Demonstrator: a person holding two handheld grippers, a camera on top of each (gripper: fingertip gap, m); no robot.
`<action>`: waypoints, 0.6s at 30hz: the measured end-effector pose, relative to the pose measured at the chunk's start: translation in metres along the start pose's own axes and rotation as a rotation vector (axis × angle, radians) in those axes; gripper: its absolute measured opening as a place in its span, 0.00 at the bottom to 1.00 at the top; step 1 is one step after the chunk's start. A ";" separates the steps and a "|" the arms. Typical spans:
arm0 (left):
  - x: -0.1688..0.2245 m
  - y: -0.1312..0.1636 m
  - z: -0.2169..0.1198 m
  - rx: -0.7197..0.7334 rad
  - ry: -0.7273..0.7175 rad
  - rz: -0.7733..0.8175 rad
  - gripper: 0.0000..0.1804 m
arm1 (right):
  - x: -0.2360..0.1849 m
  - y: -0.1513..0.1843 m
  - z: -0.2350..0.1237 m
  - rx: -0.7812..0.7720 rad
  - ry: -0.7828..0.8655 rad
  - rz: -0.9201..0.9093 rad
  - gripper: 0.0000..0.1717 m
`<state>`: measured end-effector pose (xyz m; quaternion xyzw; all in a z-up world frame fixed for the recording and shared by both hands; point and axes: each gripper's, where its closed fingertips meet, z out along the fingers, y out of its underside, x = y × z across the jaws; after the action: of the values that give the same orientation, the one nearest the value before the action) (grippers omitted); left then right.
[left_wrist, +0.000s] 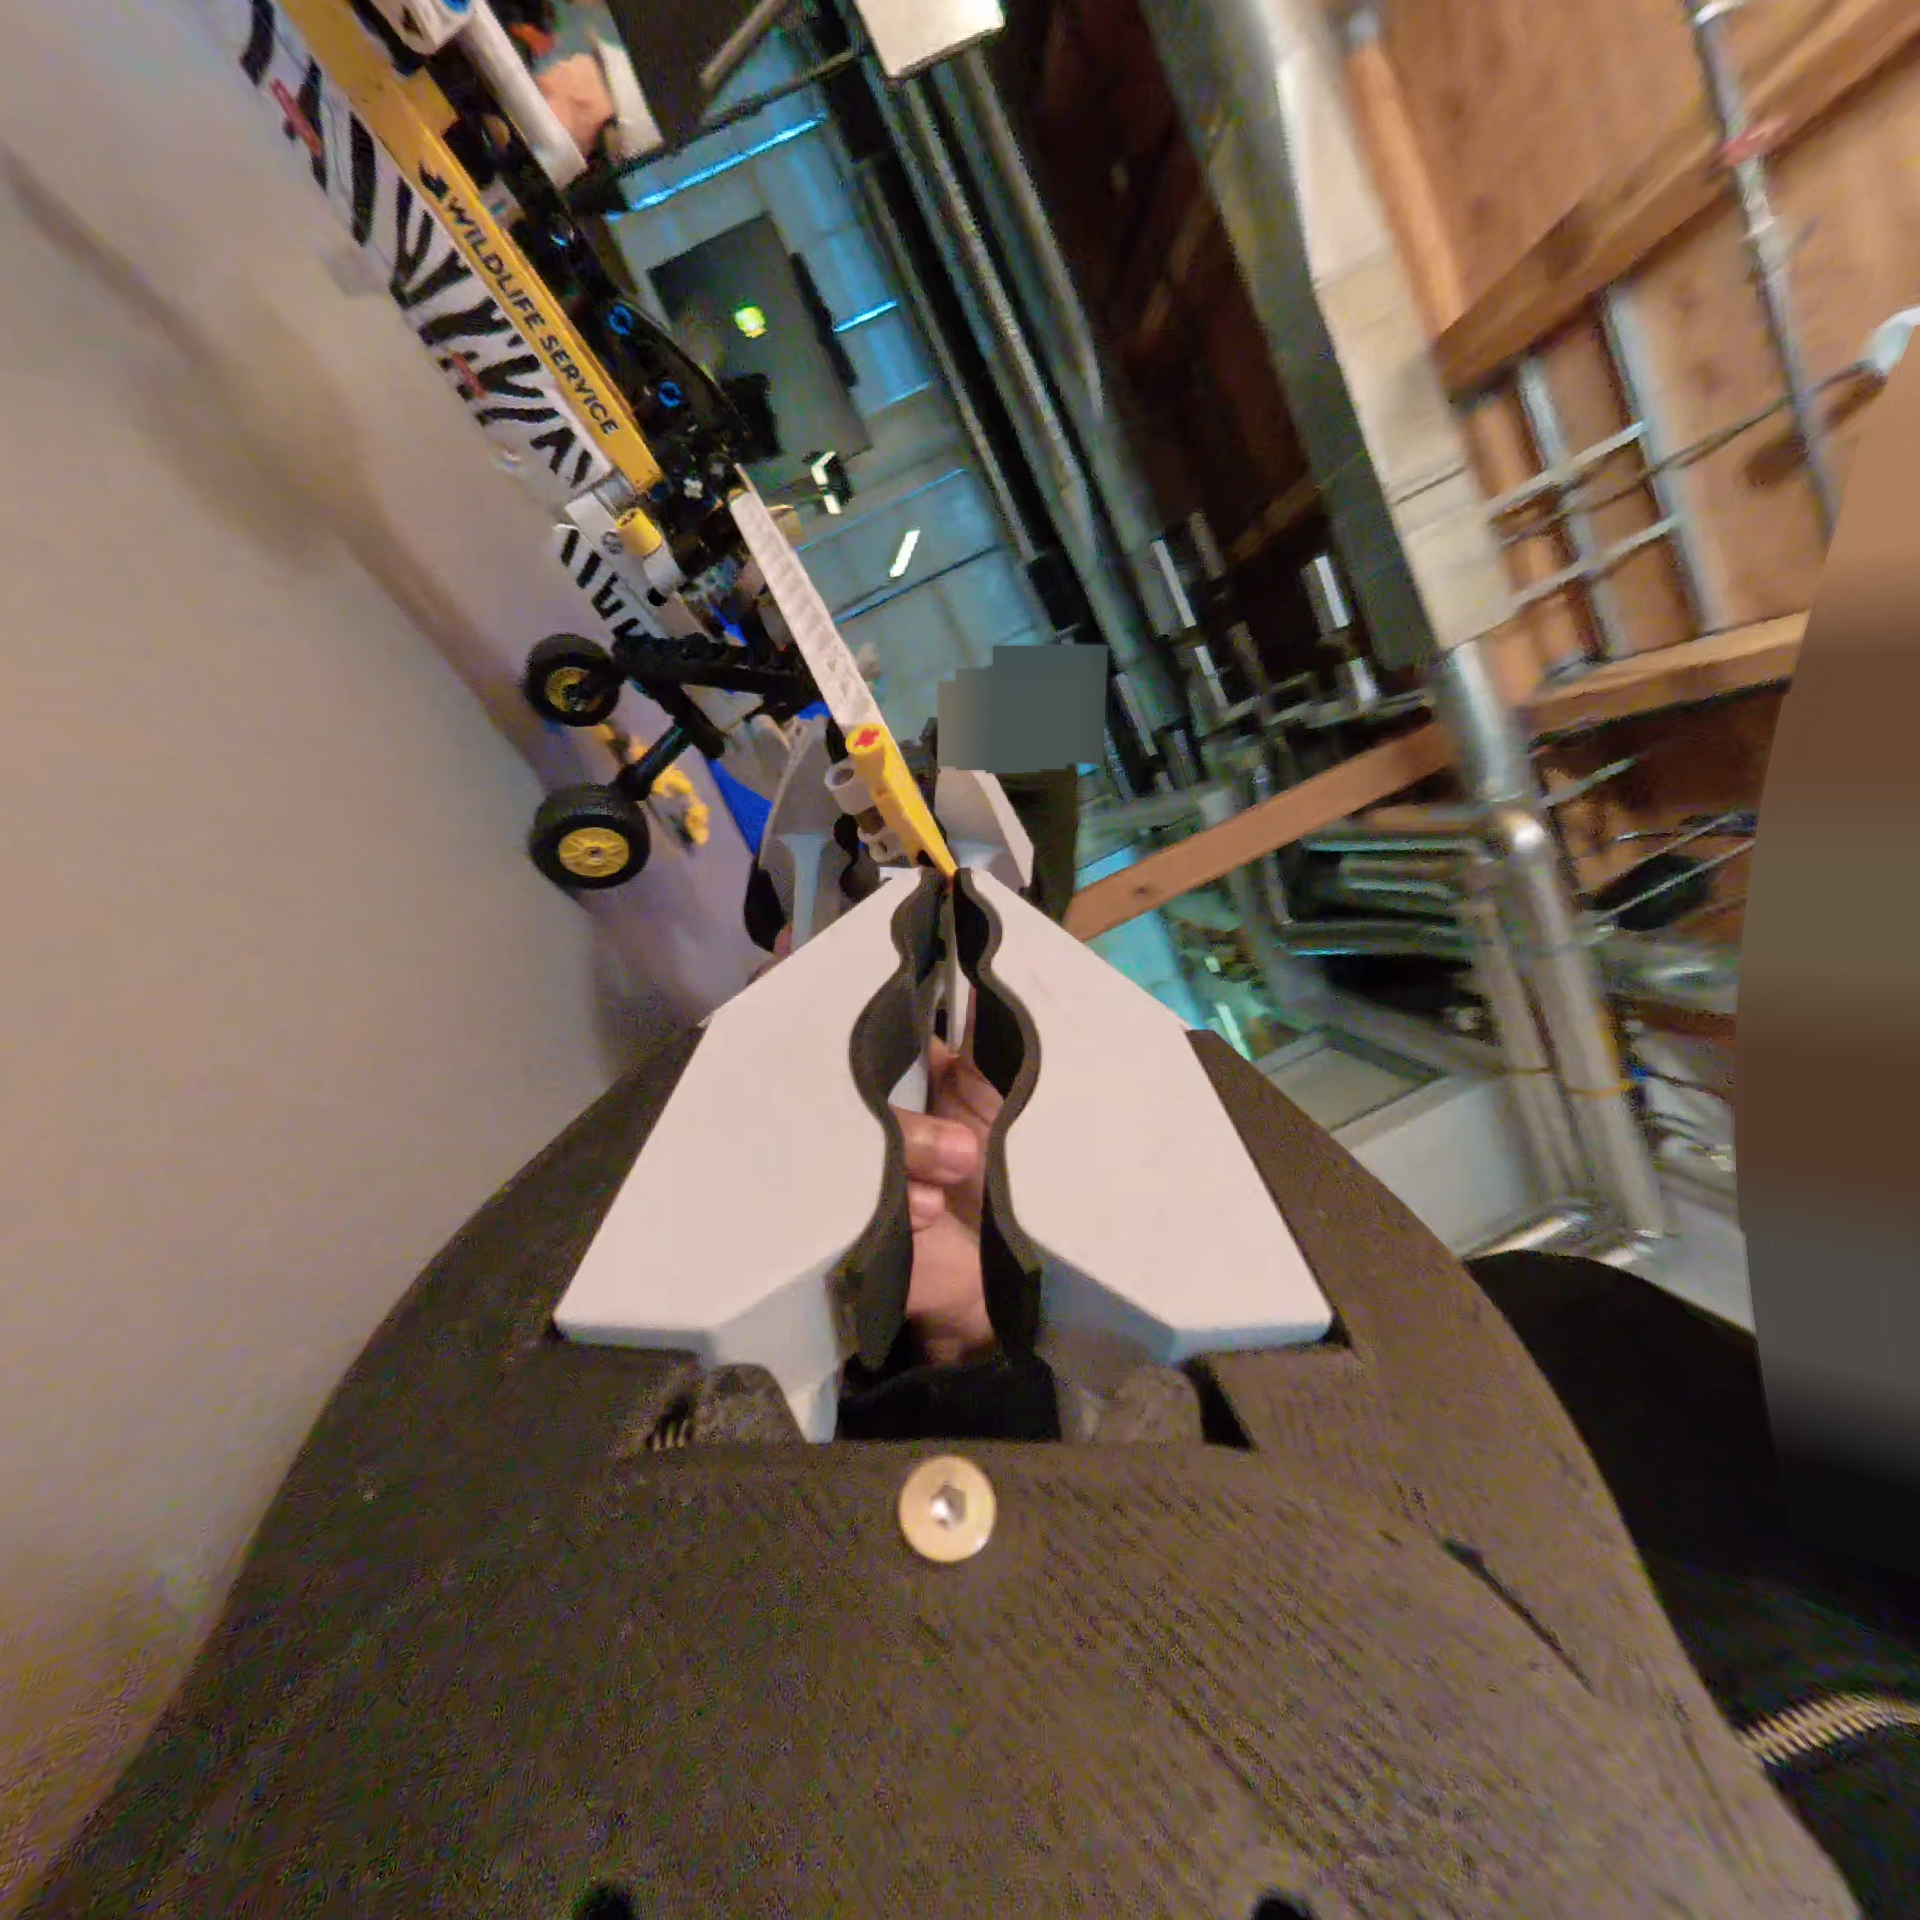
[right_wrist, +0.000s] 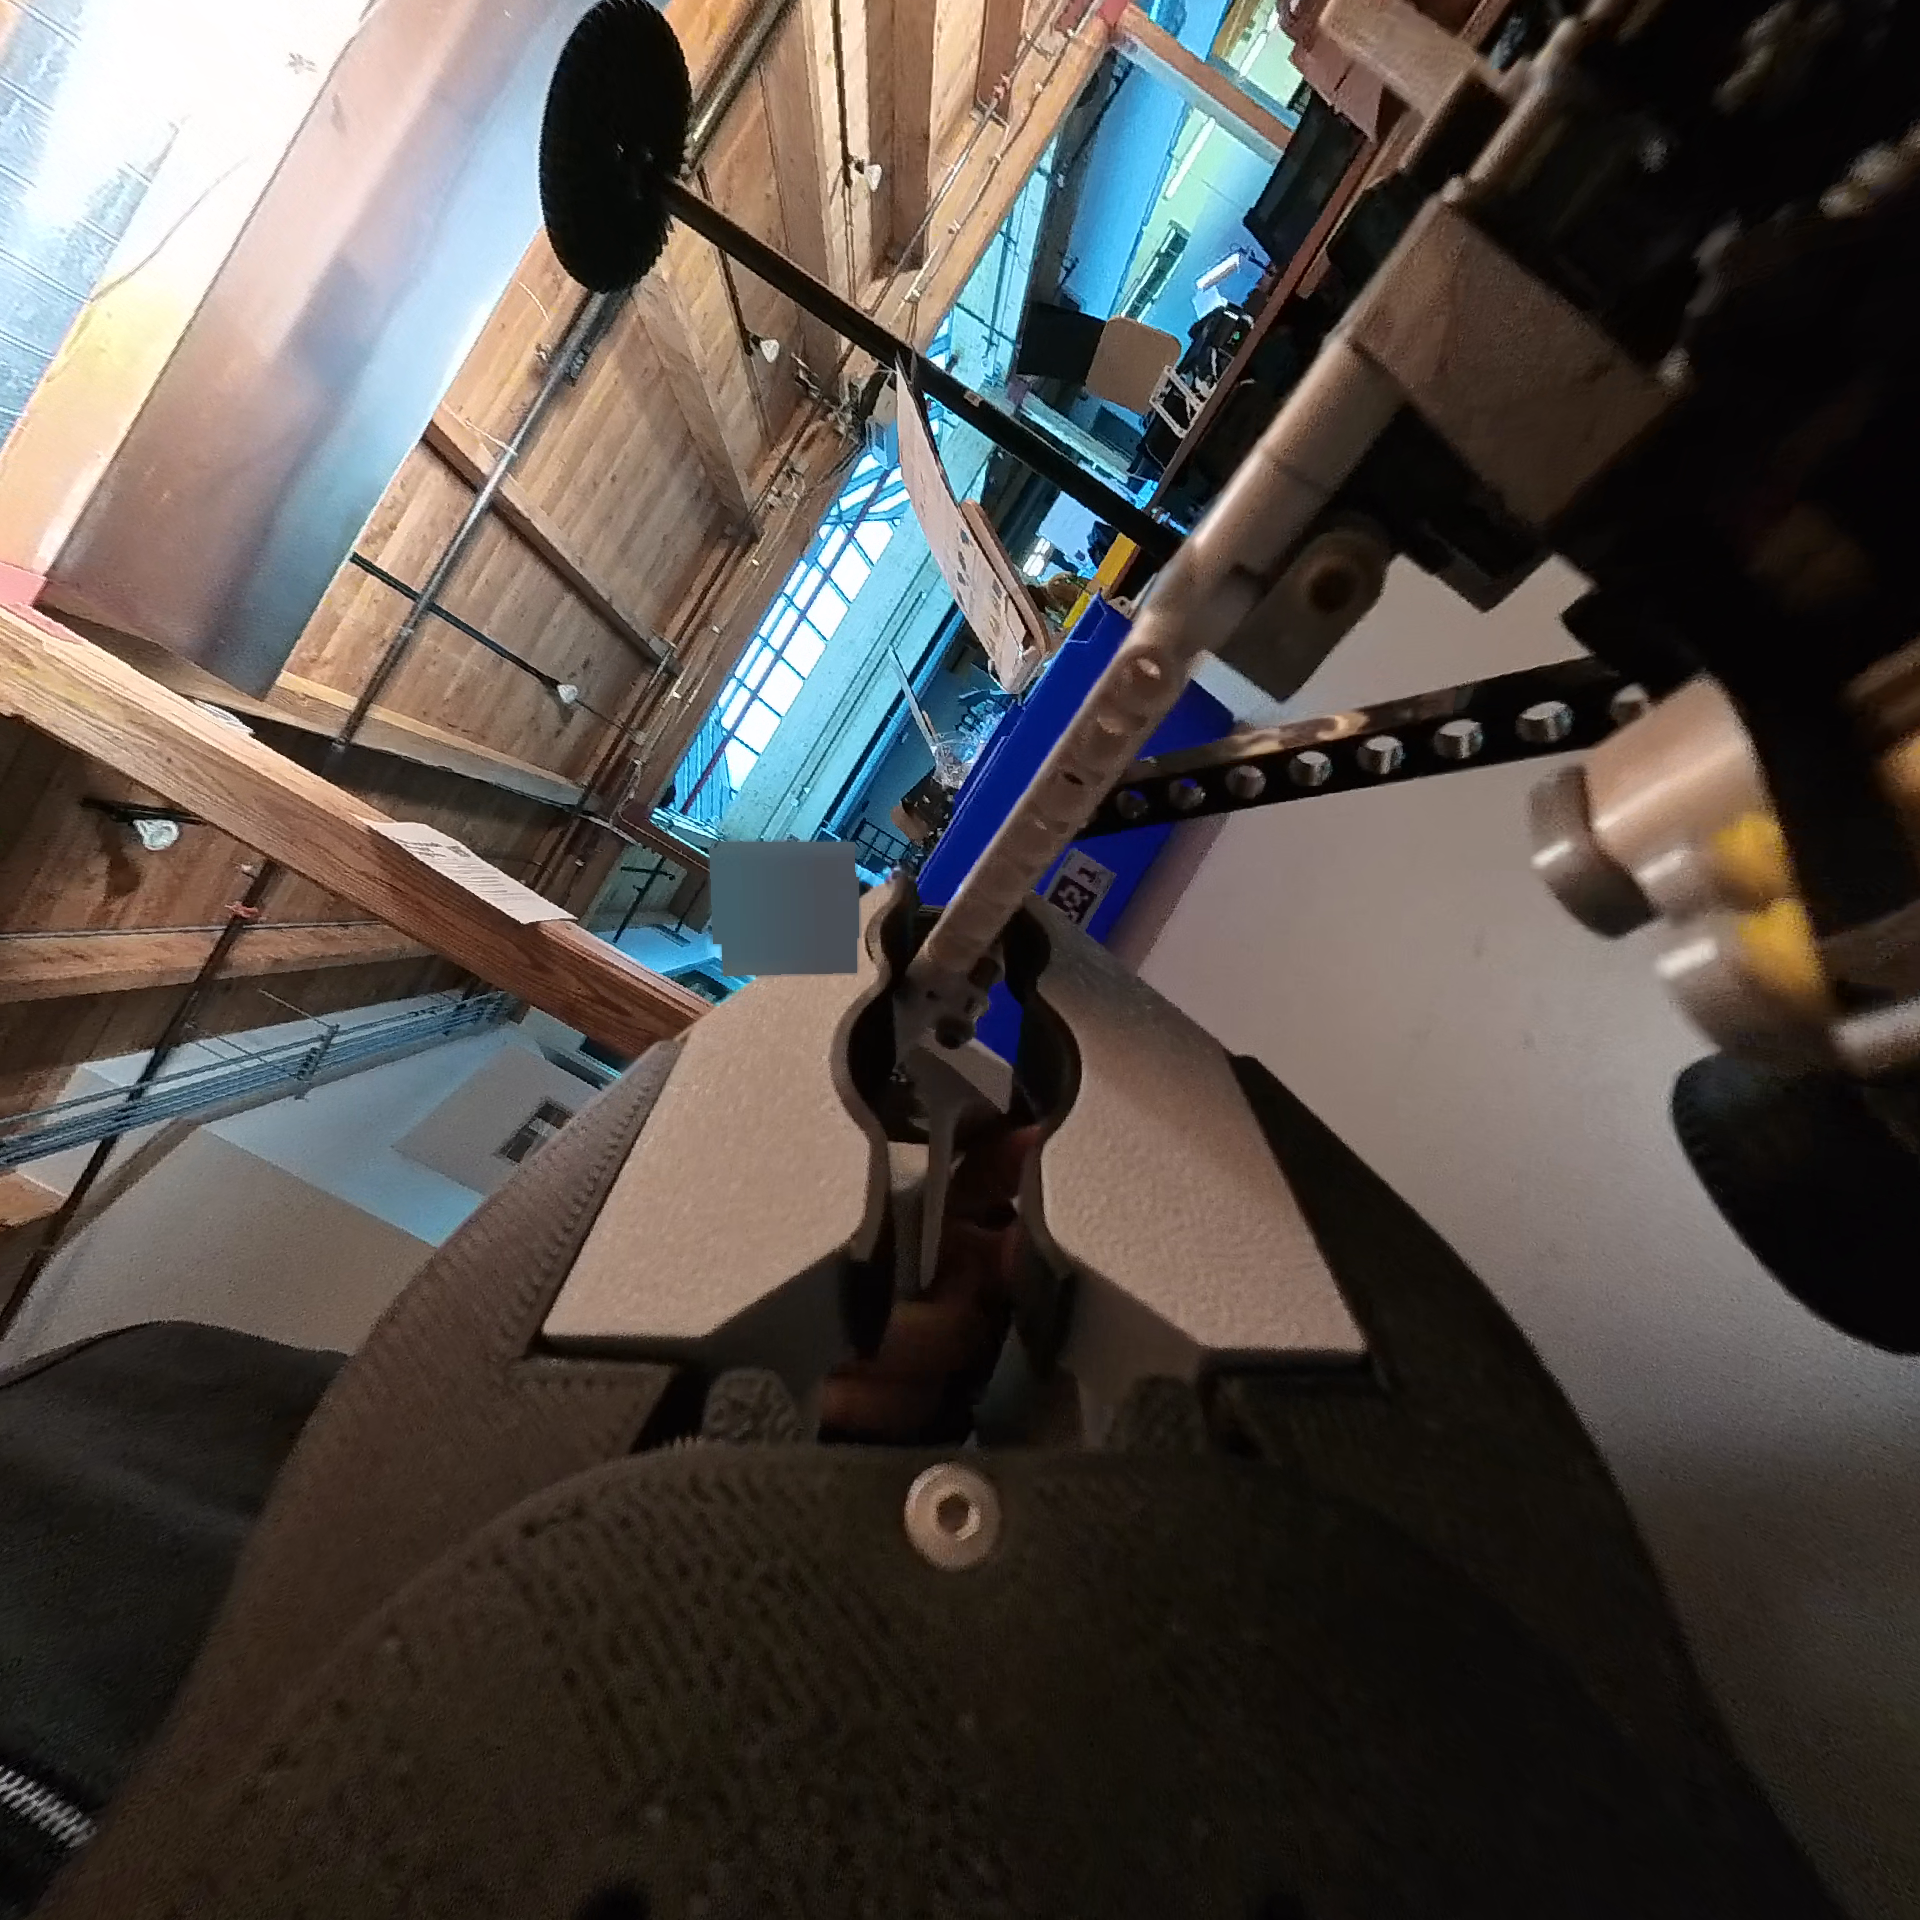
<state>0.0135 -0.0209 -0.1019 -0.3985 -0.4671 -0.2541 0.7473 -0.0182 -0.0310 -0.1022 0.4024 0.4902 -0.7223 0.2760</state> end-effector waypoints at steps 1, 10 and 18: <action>0.000 -0.001 0.001 0.008 0.021 -0.019 0.00 | 0.000 0.000 -0.001 -0.004 0.010 -0.015 0.08; -0.007 -0.008 0.001 0.055 0.022 -0.052 0.00 | 0.005 0.001 -0.002 -0.023 0.071 -0.095 0.09; -0.011 -0.008 0.001 0.043 0.027 -0.098 0.00 | 0.008 0.002 -0.002 -0.053 0.102 -0.123 0.10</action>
<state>0.0027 -0.0242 -0.1084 -0.3556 -0.4813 -0.2859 0.7484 -0.0201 -0.0297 -0.1110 0.4002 0.5461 -0.7034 0.2163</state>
